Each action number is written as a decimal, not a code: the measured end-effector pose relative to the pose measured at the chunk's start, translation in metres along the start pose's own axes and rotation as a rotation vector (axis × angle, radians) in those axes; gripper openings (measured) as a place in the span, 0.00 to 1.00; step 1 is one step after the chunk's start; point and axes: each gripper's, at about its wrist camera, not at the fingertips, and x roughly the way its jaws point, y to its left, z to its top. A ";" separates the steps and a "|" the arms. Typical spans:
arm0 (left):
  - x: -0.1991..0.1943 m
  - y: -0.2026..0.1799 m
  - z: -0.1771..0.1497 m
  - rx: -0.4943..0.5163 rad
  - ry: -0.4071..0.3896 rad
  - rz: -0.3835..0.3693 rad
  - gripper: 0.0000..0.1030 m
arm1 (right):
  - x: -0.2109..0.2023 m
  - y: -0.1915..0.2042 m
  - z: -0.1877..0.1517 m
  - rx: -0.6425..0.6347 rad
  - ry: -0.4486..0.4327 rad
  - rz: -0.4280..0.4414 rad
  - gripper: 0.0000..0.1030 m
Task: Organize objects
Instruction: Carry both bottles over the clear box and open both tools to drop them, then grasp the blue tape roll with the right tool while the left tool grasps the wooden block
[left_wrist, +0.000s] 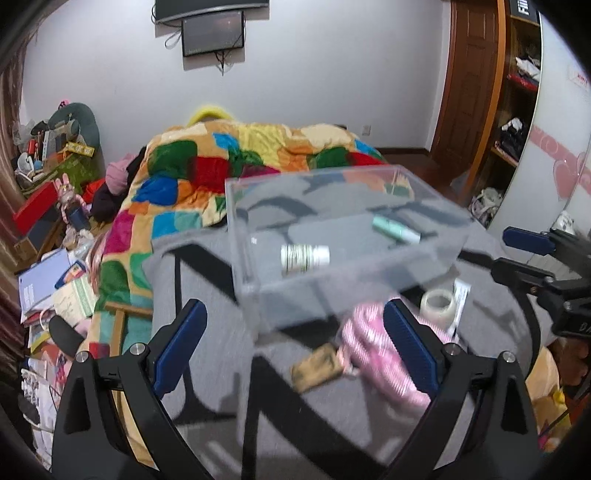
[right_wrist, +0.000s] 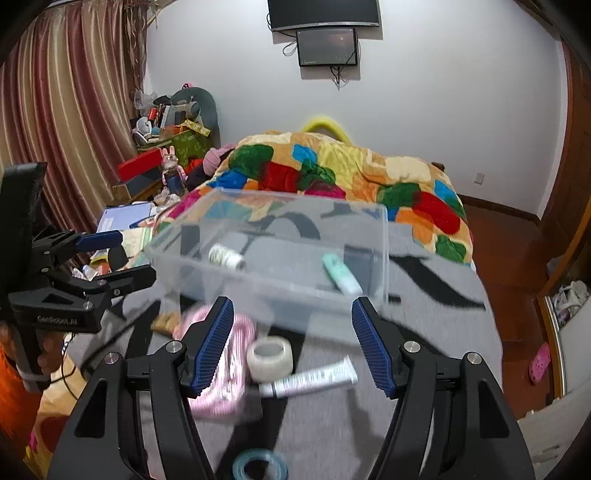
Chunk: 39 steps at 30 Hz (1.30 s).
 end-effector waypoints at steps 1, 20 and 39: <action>0.000 0.001 -0.005 -0.003 0.008 -0.002 0.94 | -0.001 -0.001 -0.006 0.000 0.009 0.005 0.61; 0.045 0.012 -0.050 -0.011 0.143 -0.054 0.80 | 0.005 0.005 -0.101 -0.006 0.200 0.060 0.61; 0.040 -0.007 -0.050 0.042 0.104 -0.102 0.41 | -0.001 0.003 -0.100 0.013 0.149 0.054 0.35</action>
